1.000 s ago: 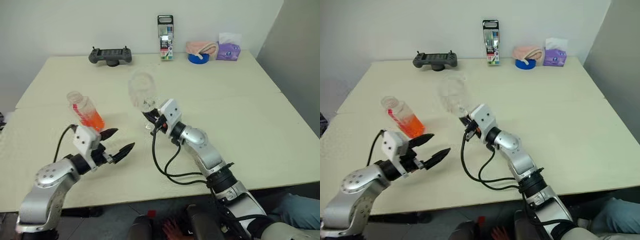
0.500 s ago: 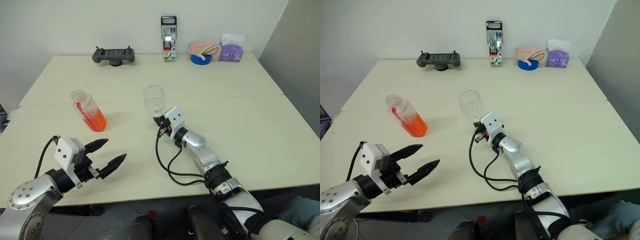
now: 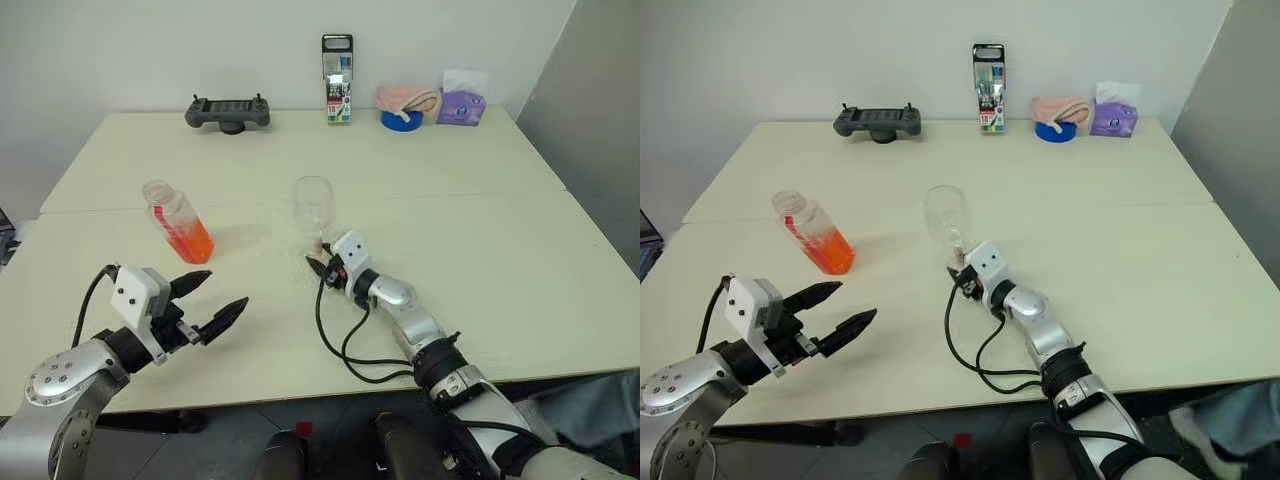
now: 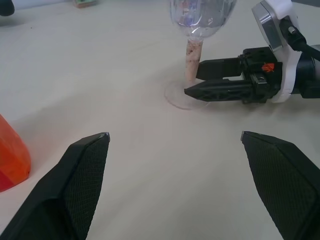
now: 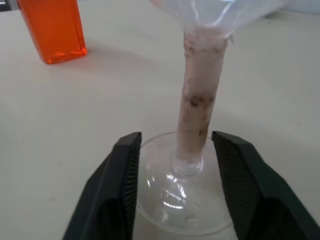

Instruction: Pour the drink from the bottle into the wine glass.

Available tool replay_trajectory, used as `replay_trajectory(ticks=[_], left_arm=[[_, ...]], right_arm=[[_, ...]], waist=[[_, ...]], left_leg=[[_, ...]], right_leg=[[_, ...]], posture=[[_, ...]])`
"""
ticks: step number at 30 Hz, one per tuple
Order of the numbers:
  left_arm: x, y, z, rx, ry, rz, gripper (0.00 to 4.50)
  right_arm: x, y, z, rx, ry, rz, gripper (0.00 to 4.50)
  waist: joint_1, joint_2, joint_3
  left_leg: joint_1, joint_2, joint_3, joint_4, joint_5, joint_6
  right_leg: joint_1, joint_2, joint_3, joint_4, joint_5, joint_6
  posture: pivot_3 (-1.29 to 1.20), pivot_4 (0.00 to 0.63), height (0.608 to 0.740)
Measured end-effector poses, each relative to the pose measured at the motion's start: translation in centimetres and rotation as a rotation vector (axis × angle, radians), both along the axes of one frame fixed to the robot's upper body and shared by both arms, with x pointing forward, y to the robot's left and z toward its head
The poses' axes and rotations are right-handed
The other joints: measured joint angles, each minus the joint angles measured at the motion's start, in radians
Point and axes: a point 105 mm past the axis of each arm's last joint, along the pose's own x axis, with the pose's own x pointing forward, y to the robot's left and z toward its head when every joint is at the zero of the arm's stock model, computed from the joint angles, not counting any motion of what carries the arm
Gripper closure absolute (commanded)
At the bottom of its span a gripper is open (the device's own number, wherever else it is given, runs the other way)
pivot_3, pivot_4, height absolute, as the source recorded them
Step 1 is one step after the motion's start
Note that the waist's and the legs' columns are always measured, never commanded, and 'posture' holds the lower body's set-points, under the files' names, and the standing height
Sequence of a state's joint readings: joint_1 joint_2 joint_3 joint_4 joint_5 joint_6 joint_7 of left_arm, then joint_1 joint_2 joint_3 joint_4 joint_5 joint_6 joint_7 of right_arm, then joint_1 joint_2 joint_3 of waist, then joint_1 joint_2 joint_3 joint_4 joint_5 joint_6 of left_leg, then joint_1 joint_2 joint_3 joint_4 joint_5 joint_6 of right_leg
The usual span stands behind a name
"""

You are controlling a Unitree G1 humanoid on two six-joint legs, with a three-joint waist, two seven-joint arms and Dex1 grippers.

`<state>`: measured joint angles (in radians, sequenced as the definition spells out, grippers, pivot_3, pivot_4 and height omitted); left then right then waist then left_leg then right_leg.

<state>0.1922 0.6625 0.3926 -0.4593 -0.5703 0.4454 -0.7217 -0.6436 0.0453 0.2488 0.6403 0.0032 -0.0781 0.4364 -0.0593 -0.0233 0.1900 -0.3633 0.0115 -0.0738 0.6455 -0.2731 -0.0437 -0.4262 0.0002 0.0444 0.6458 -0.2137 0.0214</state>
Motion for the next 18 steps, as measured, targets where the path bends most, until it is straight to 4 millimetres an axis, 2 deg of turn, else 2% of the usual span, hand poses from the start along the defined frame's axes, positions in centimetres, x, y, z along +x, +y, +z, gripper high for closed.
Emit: replay_trajectory(ticks=[3, 4, 7, 12, 14, 18], left_arm=[[0.1, -0.2, -0.1, -0.002, 0.0, -0.004, 0.0], [0.1, -0.2, -0.2, -0.005, -0.001, -0.001, 0.0], [0.6, 0.3, -0.2, -0.012, -0.015, 0.035, 0.0], [1.9, 1.1, 0.3, -0.054, -0.082, 0.14, 0.0], [2.3, 1.7, 0.4, -0.088, -0.115, 0.209, 0.0], [3.2, 3.7, -0.4, -0.126, -0.145, 0.373, 0.0]], right_arm=[[0.0, 0.0, -0.1, -0.005, 0.004, 0.002, 0.16], [0.0, -0.1, -0.1, -0.008, 0.005, 0.004, 0.03], [0.0, -0.5, 0.4, -0.026, -0.001, 0.023, 0.03], [-0.9, -1.8, 2.6, -0.041, -0.046, 0.081, 0.03], [-1.8, -3.1, 2.9, -0.067, -0.039, 0.107, 0.03], [-3.9, -7.3, 3.8, -0.181, 0.001, 0.174, 0.03]], waist=[[0.0, 0.0, 0.0], [0.0, 0.0, 0.0], [0.0, 0.0, 0.0], [0.003, 0.0, 0.0], [0.006, 0.0, 0.0], [0.014, 0.0, 0.0]], left_leg=[[0.0, 0.0, 0.0, 0.0, 0.0, 0.0], [0.0, 0.0, 0.0, 0.0, 0.0, 0.0], [0.0, 0.0, 0.0, 0.0, 0.0, 0.0], [0.0, 0.0, -0.001, 0.0, 0.0, 0.0], [-0.001, 0.0, -0.001, 0.0, 0.0, 0.0], [-0.001, -0.001, -0.001, 0.001, 0.0, 0.0]], right_leg=[[0.0, 0.0, 0.0, 0.0, 0.0, 0.0], [0.0, 0.0, 0.0, 0.0, 0.0, 0.0], [0.0, 0.0, 0.0, 0.0, 0.0, 0.0], [0.0, 0.0, 0.0, 0.0, 0.0, 0.0], [0.0, 0.0, -0.001, -0.001, 0.0, 0.0], [0.001, -0.001, -0.001, -0.001, 0.0, 0.001]], posture=[[0.0, 0.15, 0.74], [0.0, 0.15, 0.74], [0.0, 0.15, 0.74], [0.0, 0.15, 0.74], [0.0, 0.15, 0.74], [0.0, 0.15, 0.74]])
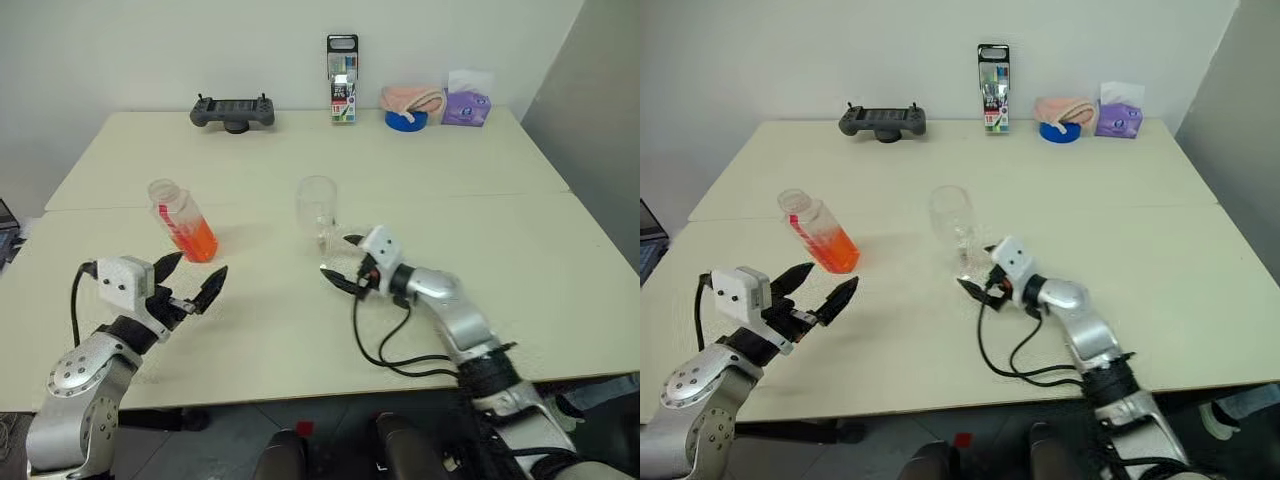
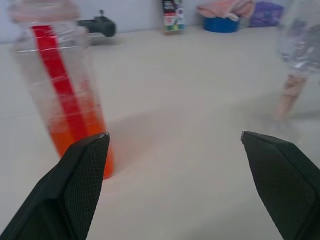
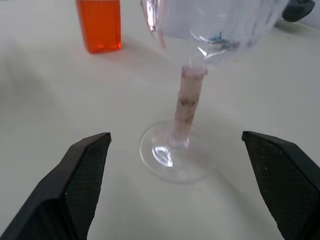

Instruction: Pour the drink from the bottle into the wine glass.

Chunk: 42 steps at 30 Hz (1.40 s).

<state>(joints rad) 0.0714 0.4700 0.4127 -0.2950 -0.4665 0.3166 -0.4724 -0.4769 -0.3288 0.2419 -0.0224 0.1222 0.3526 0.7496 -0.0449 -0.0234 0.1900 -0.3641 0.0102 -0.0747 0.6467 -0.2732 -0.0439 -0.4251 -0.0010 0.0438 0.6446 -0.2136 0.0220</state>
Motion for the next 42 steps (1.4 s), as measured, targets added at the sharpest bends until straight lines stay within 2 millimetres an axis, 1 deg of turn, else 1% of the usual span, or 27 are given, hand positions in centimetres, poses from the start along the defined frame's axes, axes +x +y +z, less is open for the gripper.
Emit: replay_trajectory(ticks=[2, 3, 4, 5, 6, 7, 9, 10, 11, 12, 16, 19, 21, 24, 26, 30, 33, 36, 42], left_arm=[[0.4, 1.0, -0.5, -0.015, -0.009, 0.075, 0.0], [0.7, 1.4, -0.7, -0.021, -0.014, 0.109, 0.0], [0.9, 1.7, -0.8, -0.02, -0.019, 0.129, 0.0], [1.3, 2.0, -0.8, -0.02, -0.023, 0.153, 0.0], [1.6, 2.2, -0.7, -0.018, -0.032, 0.162, 0.0], [2.2, 2.2, -0.3, -0.02, -0.049, 0.169, 0.0], [3.1, 2.3, 0.7, -0.022, -0.086, 0.179, 0.0], [3.5, 2.4, 1.0, -0.022, -0.095, 0.181, 0.0], [3.8, 2.5, 1.1, -0.024, -0.098, 0.184, 0.0], [4.0, 2.6, 1.3, -0.022, -0.099, 0.186, 0.0], [5.2, 2.7, 1.4, -0.002, -0.088, 0.183, 0.0], [6.5, 2.6, 2.5, 0.018, -0.103, 0.172, 0.0], [7.3, 2.5, 3.4, 0.037, -0.125, 0.16, 0.0], [8.5, 2.2, 4.1, 0.044, -0.134, 0.146, 0.0], [9.1, 2.0, 4.0, 0.046, -0.128, 0.134, 0.0], [10.1, 1.5, 3.3, 0.051, -0.104, 0.112, 0.0], [10.5, 1.2, 3.3, 0.052, -0.107, 0.095, 0.0], [10.7, 1.2, 3.3, 0.054, -0.113, 0.093, 0.61], [10.9, 1.3, 3.3, 0.052, -0.121, 0.09, 2.55]], right_arm=[[-1.5, -2.5, 0.9, -0.068, 0.035, 0.054, 0.03], [-2.0, -4.0, 1.8, -0.099, 0.056, 0.069, 0.03], [-2.2, -5.1, 2.7, -0.113, 0.06, 0.07, 0.03], [-2.4, -6.3, 4.4, -0.116, 0.057, 0.071, 0.03], [-2.5, -6.8, 5.8, -0.114, 0.051, 0.079, 0.03], [-2.7, -7.1, 7.8, -0.109, 0.042, 0.102, 0.03], [-3.4, -7.1, 11.7, -0.092, -0.019, 0.158, 0.03], [-3.9, -6.8, 13.3, -0.084, -0.052, 0.189, 0.03], [-4.4, -6.6, 14.4, -0.077, -0.078, 0.217, 0.03], [-4.7, -6.3, 14.9, -0.07, -0.084, 0.24, 0.03], [-5.0, -5.6, 14.6, -0.045, -0.043, 0.28, 0.03], [-5.2, -5.0, 14.3, -0.054, -0.039, 0.293, 0.03], [-5.2, -4.9, 14.3, -0.056, -0.041, 0.291, 0.03], [-5.0, -4.8, 14.2, -0.056, -0.041, 0.28, 0.03], [-5.0, -4.8, 14.0, -0.057, -0.039, 0.276, 0.03], [-4.8, -4.8, 13.7, -0.058, -0.032, 0.259, 0.03], [-4.8, -4.8, 13.5, -0.059, -0.033, 0.249, 0.03], [-4.7, -4.7, 13.6, -0.059, -0.04, 0.24, 0.0], [-4.8, -4.8, 12.9, -0.056, -0.019, 0.21, 0.0]], waist=[[0.004, 0.0, 0.0], [0.007, 0.0, 0.0], [0.01, -0.001, 0.0], [0.01, -0.001, 0.0], [0.007, -0.001, 0.0], [0.005, -0.001, 0.0], [0.005, -0.001, 0.0], [0.005, -0.001, 0.0], [0.005, -0.001, 0.0], [0.005, -0.002, 0.0], [0.011, -0.002, 0.0], [0.014, -0.002, 0.0], [0.016, -0.002, 0.0], [0.016, -0.002, 0.0], [0.016, -0.002, 0.0], [0.016, -0.002, 0.0], [0.015, -0.002, 0.0], [0.015, -0.002, 0.0], [0.016, -0.002, 0.0]], left_leg=[[0.0, 0.0, 0.0, 0.0, 0.0, 0.0], [0.0, -0.001, 0.0, 0.001, 0.0, 0.0], [0.0, -0.001, 0.0, 0.001, 0.0, 0.0], [0.001, 0.0, 0.0, 0.001, 0.0, 0.0], [0.001, 0.0, 0.0, 0.0, 0.0, 0.0], [0.001, 0.0, 0.0, 0.0, 0.0, 0.0], [0.001, 0.0, 0.0, -0.001, 0.0, 0.0], [0.001, 0.001, 0.0, -0.001, 0.0, 0.0], [0.001, 0.001, 0.0, -0.001, 0.0, 0.0], [0.0, 0.001, 0.0, -0.001, 0.0, 0.0], [-0.001, -0.001, 0.001, 0.0, 0.0, 0.0], [-0.001, 0.0, 0.0, 0.0, 0.0, 0.0], [-0.001, -0.001, 0.0, 0.001, 0.0, 0.0], [-0.001, -0.001, 0.0, 0.0, 0.0, 0.0], [-0.001, 0.0, 0.0, 0.0, 0.0, 0.0], [-0.001, 0.0, 0.0, 0.0, 0.0, 0.0], [-0.001, 0.0, 0.0, 0.0, 0.0, 0.0], [-0.001, 0.0, 0.0, 0.0, 0.0, 0.0], [-0.001, 0.0, 0.0, 0.0, 0.0, 0.0]], right_leg=[[0.0, 0.0, 0.0, 0.0, 0.0, 0.0], [0.0, 0.0, 0.0, 0.0, 0.0, 0.0], [0.001, 0.0, 0.0, 0.0, 0.0, 0.0], [0.001, 0.001, 0.0, 0.0, 0.0, 0.0], [0.001, 0.001, 0.0, 0.0, 0.0, 0.0], [0.001, 0.001, 0.0, 0.001, 0.0, 0.0], [0.001, 0.002, -0.001, 0.0, 0.0, 0.0], [0.001, 0.002, -0.001, -0.001, 0.0, 0.0], [0.001, 0.002, -0.002, -0.001, 0.0, 0.0], [0.001, 0.002, -0.001, -0.001, 0.0, 0.0], [0.001, 0.0, -0.001, -0.002, -0.001, 0.001], [0.001, 0.0, -0.001, -0.001, 0.0, 0.001], [0.001, 0.0, -0.001, -0.001, 0.0, 0.001], [0.001, 0.0, -0.001, -0.001, 0.0, 0.001], [0.001, 0.0, -0.001, -0.001, 0.0, 0.001], [0.0, 0.0, -0.002, -0.001, 0.0, 0.001], [0.0, 0.0, -0.001, -0.001, 0.0, 0.001], [0.0, 0.0, -0.001, -0.001, 0.0, 0.001], [0.0, 0.0, -0.001, -0.001, 0.0, 0.001]], posture=[[0.0, 0.15, 0.74], [0.0, 0.15, 0.74], [0.0, 0.15, 0.74], [0.0, 0.15, 0.74], [0.0, 0.15, 0.74], [0.0, 0.15, 0.74], [0.0, 0.15, 0.74], [0.0, 0.15, 0.74], [0.0, 0.15, 0.74], [0.0, 0.15, 0.74], [0.0, 0.15, 0.74], [0.0, 0.15, 0.74], [0.0, 0.15, 0.74], [0.0, 0.15, 0.74], [0.0, 0.15, 0.74], [0.0, 0.15, 0.74], [0.0, 0.15, 0.74], [0.0, 0.15, 0.74], [0.0, 0.15, 0.74]])
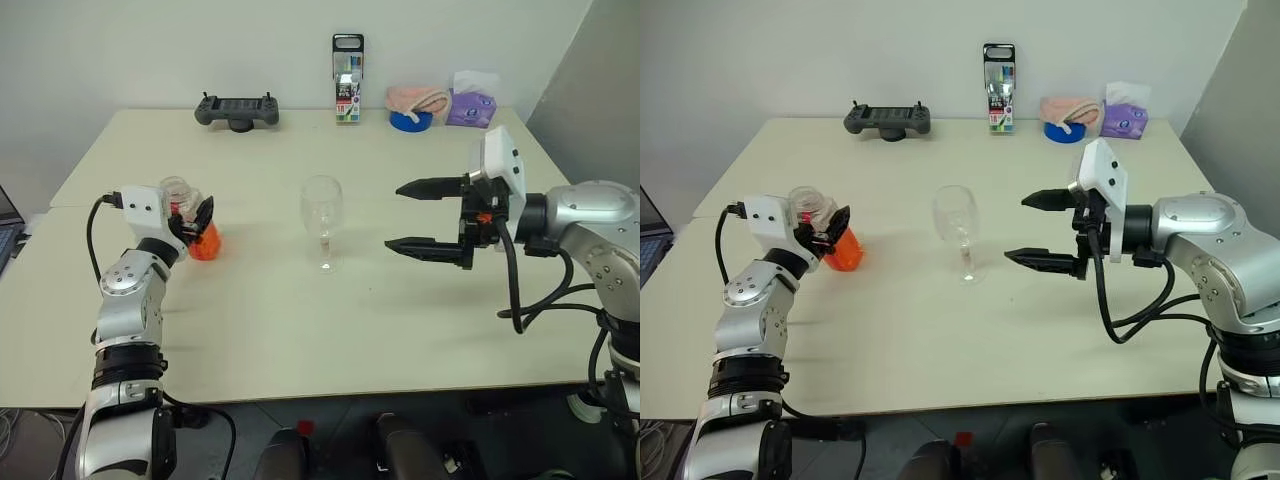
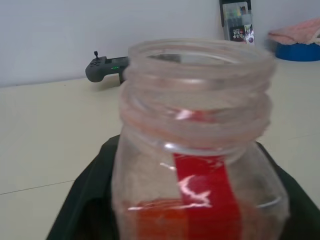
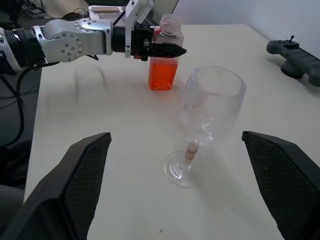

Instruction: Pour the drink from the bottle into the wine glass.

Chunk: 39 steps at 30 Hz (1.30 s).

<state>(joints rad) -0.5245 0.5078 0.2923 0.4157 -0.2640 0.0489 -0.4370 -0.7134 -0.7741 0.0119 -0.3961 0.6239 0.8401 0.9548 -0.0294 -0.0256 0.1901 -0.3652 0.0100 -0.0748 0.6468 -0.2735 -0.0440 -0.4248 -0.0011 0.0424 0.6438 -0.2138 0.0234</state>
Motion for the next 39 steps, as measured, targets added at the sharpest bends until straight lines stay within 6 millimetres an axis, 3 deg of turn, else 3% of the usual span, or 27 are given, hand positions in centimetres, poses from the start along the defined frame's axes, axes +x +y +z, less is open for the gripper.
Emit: replay_trajectory(ticks=[4, 8, 10, 13, 21, 26, 31, 39], left_arm=[[0.6, -0.7, 0.9, 0.033, -0.007, -0.053, 2.82], [1.5, -2.6, 4.7, 0.143, -0.108, -0.138, 2.82], [1.9, -4.6, 6.9, 0.242, -0.171, -0.213, 2.82], [2.4, -7.8, 8.4, 0.389, -0.224, -0.338, 2.82], [3.6, -12.0, 7.2, 0.544, -0.232, -0.515, 2.82], [3.7, -13.1, 7.8, 0.661, -0.282, -0.551, 2.82], [3.5, -14.0, 6.4, 0.78, -0.285, -0.595, 2.82], [3.6, -14.1, 6.8, 0.813, -0.327, -0.583, 2.82]], right_arm=[[0.7, -1.5, -1.2, 0.056, 0.019, -0.137, 0.0], [1.4, -2.9, -3.0, 0.12, 0.049, -0.299, 0.0], [0.8, -3.1, -3.9, 0.12, 0.048, -0.339, 0.0], [-0.9, -2.5, -5.0, 0.124, 0.054, -0.335, 0.0], [-2.0, -1.8, -6.6, 0.089, 0.064, -0.351, 0.0], [-2.0, -1.4, -6.7, 0.087, 0.054, -0.363, 0.0], [-2.0, -1.4, -6.7, 0.087, 0.045, -0.381, 0.0], [-1.9, -1.5, -7.0, 0.088, 0.063, -0.407, 0.0]], waist=[[0.003, -0.002, 0.001], [0.007, -0.004, 0.002], [0.008, -0.004, 0.002], [0.01, -0.004, 0.002], [-0.006, -0.004, 0.002], [-0.004, -0.004, 0.002], [-0.002, -0.004, 0.002], [-0.002, -0.004, 0.002]], left_leg=[[-0.001, 0.0, -0.001, 0.0, 0.0, 0.0], [-0.002, -0.001, -0.001, 0.001, 0.0, 0.0], [-0.002, -0.001, -0.001, 0.0, 0.0, 0.0], [-0.002, -0.001, -0.001, 0.0, 0.0, 0.0], [0.0, 0.0, 0.0, 0.0, 0.0, 0.0], [-0.001, -0.001, 0.0, 0.0, 0.0, 0.0], [-0.002, -0.001, 0.0, 0.0, 0.0, 0.0], [-0.001, -0.001, 0.0, 0.001, 0.0, 0.0]], right_leg=[[0.0, 0.0, -0.001, 0.0, 0.0, 0.0], [0.0, 0.0, -0.001, 0.0, 0.0, 0.0], [0.0, 0.0, -0.001, -0.001, 0.0, 0.0], [0.0, -0.001, -0.001, 0.0, 0.0, 0.0], [0.0, 0.001, 0.0, 0.001, 0.0, 0.001], [0.0, 0.001, 0.001, 0.0, 0.0, 0.001], [0.0, 0.001, 0.001, 0.0, 0.0, 0.001], [0.0, 0.001, 0.001, 0.001, 0.0, 0.001]], posture=[[0.0, 0.15, 0.74], [0.0, 0.15, 0.74], [0.0, 0.15, 0.74], [0.0, 0.15, 0.74], [0.0, 0.15, 0.74], [0.0, 0.15, 0.74], [0.0, 0.15, 0.74], [0.0, 0.15, 0.74]])
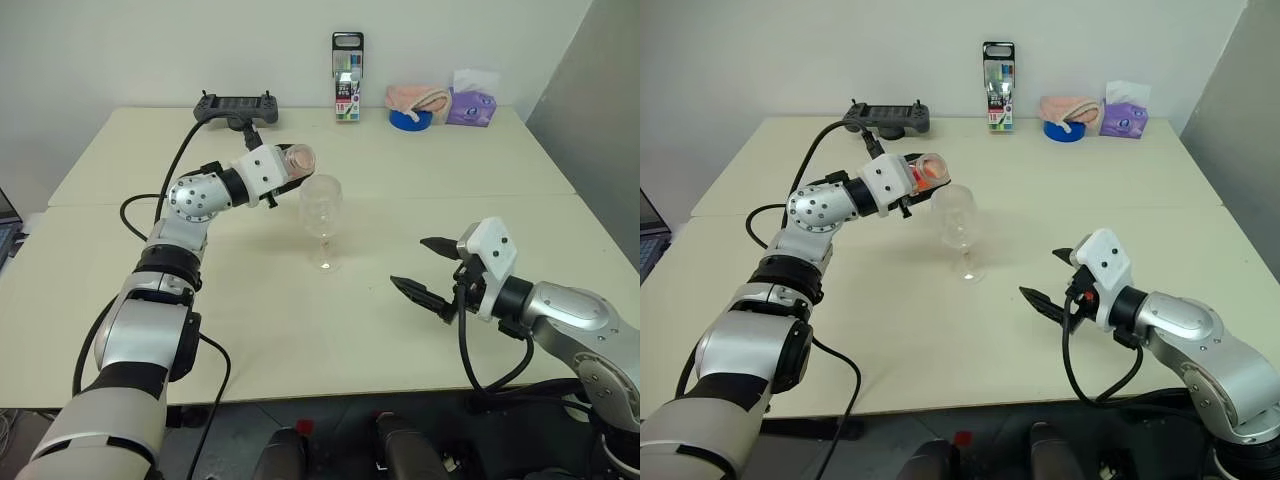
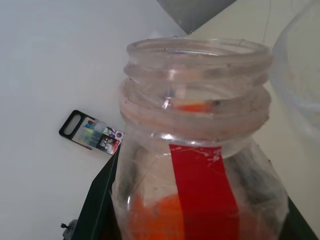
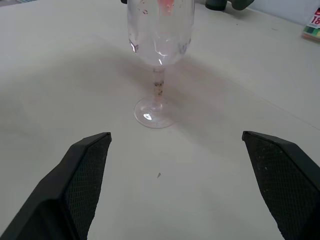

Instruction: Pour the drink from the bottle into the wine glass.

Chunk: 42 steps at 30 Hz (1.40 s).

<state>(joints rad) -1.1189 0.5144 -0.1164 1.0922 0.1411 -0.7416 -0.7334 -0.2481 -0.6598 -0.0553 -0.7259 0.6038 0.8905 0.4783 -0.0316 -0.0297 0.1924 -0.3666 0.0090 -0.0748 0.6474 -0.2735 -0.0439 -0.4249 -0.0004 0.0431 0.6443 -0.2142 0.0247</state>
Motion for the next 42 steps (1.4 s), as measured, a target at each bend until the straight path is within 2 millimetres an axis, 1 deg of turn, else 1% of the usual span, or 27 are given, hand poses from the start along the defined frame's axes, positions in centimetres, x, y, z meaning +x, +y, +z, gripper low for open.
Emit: replay_trajectory(ticks=[6, 8, 11, 12, 15, 18, 23, 32, 42], left_arm=[[-0.1, -0.5, 0.8, 0.029, -0.067, -0.01, 2.83], [-0.3, -0.7, 0.8, 0.087, -0.098, -0.02, 2.83], [-0.4, -1.0, 0.4, 0.124, -0.114, -0.027, 2.83], [-0.2, -0.7, 0.3, 0.155, -0.128, -0.01, 2.83], [-0.1, -0.6, 0.8, 0.164, -0.155, 0.002, 2.83], [-0.2, -0.6, 1.1, 0.173, -0.181, 0.005, 2.83], [-0.2, -0.6, 0.6, 0.22, -0.202, 0.007, 2.83], [-0.4, -0.9, 1.0, 0.284, -0.273, -0.003, 2.83], [-0.3, -0.7, 2.3, 0.355, -0.376, 0.022, 2.83]], right_arm=[[-0.1, 0.1, 0.1, -0.002, -0.007, 0.005, 0.0], [-0.1, 0.2, 0.2, 0.001, -0.01, 0.004, 0.0], [-0.1, 0.4, 0.5, 0.02, -0.016, 0.01, 0.0], [0.0, 0.7, 1.5, 0.106, -0.041, 0.012, 0.0], [0.2, 0.4, 2.4, 0.111, -0.074, -0.001, 0.0], [0.2, 0.3, 2.5, 0.105, -0.075, -0.007, 0.0], [0.3, 0.2, 2.7, 0.099, -0.085, -0.011, 0.0], [0.7, -0.1, 2.8, 0.083, -0.094, -0.029, 0.0], [0.8, -0.2, 3.0, 0.081, -0.099, -0.032, 0.0]], waist=[[0.0, 0.0, 0.0], [0.0, 0.0, 0.0], [0.0, 0.0, 0.0], [-0.002, 0.0, 0.0], [0.0, 0.0, 0.0], [0.001, 0.0, 0.0], [0.0, 0.0, 0.0], [0.0, 0.0, 0.0], [0.001, 0.0, 0.0]], left_leg=[[0.0, 0.0, 0.0, 0.0, 0.0, 0.0], [0.0, 0.0, 0.0, 0.0, 0.0, 0.0], [0.0, 0.0, 0.0, 0.0, 0.0, 0.0], [0.001, 0.0, 0.0, 0.0, 0.0, 0.0], [0.0, 0.0, 0.0, 0.0, 0.0, 0.0], [0.0, 0.0, 0.0, 0.0, 0.0, 0.0], [0.0, 0.0, 0.0, 0.0, 0.0, 0.0], [0.0, 0.0, 0.0, 0.0, 0.0, 0.0], [0.0, 0.0, 0.0, 0.001, 0.0, 0.0]], right_leg=[[0.0, 0.0, 0.0, 0.0, 0.0, 0.0], [0.0, 0.0, 0.0, 0.0, 0.0, 0.0], [0.0, 0.0, 0.0, 0.001, 0.0, 0.0], [0.0, 0.0, 0.0, 0.001, 0.0, 0.0], [0.0, 0.0, 0.0, 0.001, 0.0, 0.0], [0.0, 0.0, 0.0, 0.001, 0.0, 0.0], [0.0, 0.0, 0.0, 0.001, 0.0, 0.0], [0.0, 0.0, 0.0, 0.001, 0.0, 0.0], [0.0, 0.0, 0.0, 0.002, 0.0, 0.0]], posture=[[0.0, 0.15, 0.74], [0.0, 0.15, 0.74], [0.0, 0.15, 0.74], [0.0, 0.15, 0.74], [0.0, 0.15, 0.74], [0.0, 0.15, 0.74], [0.0, 0.15, 0.74], [0.0, 0.15, 0.74], [0.0, 0.15, 0.74]])
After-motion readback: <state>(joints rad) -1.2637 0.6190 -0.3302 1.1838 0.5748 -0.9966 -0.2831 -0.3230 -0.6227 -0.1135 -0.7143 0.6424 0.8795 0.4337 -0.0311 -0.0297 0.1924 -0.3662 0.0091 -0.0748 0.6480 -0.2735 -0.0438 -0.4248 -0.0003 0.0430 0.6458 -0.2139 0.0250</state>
